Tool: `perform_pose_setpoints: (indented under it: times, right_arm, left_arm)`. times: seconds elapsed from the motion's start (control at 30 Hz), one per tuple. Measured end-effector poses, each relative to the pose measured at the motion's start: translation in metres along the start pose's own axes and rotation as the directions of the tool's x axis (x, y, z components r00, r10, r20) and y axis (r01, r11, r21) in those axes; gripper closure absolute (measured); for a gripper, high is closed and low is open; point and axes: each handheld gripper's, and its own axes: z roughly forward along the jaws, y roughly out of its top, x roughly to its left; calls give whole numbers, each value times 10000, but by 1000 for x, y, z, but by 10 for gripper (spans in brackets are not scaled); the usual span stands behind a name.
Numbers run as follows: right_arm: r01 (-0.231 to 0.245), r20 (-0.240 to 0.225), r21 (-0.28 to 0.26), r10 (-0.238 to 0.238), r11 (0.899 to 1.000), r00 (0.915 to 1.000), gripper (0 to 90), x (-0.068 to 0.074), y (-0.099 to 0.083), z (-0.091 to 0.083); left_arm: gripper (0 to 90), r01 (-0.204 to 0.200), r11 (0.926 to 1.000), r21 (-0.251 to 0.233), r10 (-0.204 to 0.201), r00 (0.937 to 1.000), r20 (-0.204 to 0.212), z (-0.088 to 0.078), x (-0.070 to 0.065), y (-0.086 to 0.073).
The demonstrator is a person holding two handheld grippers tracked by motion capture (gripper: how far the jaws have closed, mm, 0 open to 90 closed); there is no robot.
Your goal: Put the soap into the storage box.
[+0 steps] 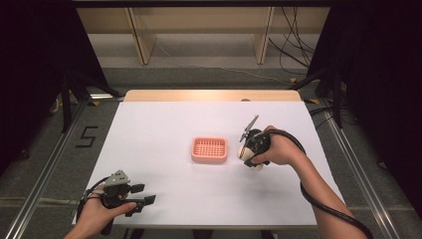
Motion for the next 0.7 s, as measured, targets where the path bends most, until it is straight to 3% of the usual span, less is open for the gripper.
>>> perform_pose_setpoints:
  times: [0.17, 0.3, 0.43, 0.47, 0.6, 0.7]
  right_arm:
    - [-51, 60, 105, 50, 9999, 10000, 505, 1, 3, 0]
    - [172, -40, -11, -172, 9999, 9998, 505, 1, 4, 0]
    - [31, 20, 95, -32, 10000, 10000, 505, 2, 6, 0]
    - [278, -135, 49, -277, 9996, 9995, 506, 1, 7, 2]
    - [15, 68, 116, -16, 9999, 10000, 506, 3, 8, 2]
    - [226, -110, 41, -225, 9997, 9997, 505, 2, 9, 2]
  left_arm:
    - [342, 8, 9999, -122, -6, 9999, 132, 1, 1, 0]
    - [342, -4, 10000, -93, 6, 9999, 138, 1, 1, 0]
    - [342, 8, 9999, -123, -6, 9999, 144, 1, 1, 0]
    - [341, 4, 9999, -126, -2, 9999, 145, 1, 1, 0]
    - [342, -8, 9999, -138, 10, 9999, 141, 1, 1, 0]
    - [342, 0, 9999, -126, 2, 9999, 145, 1, 1, 0]
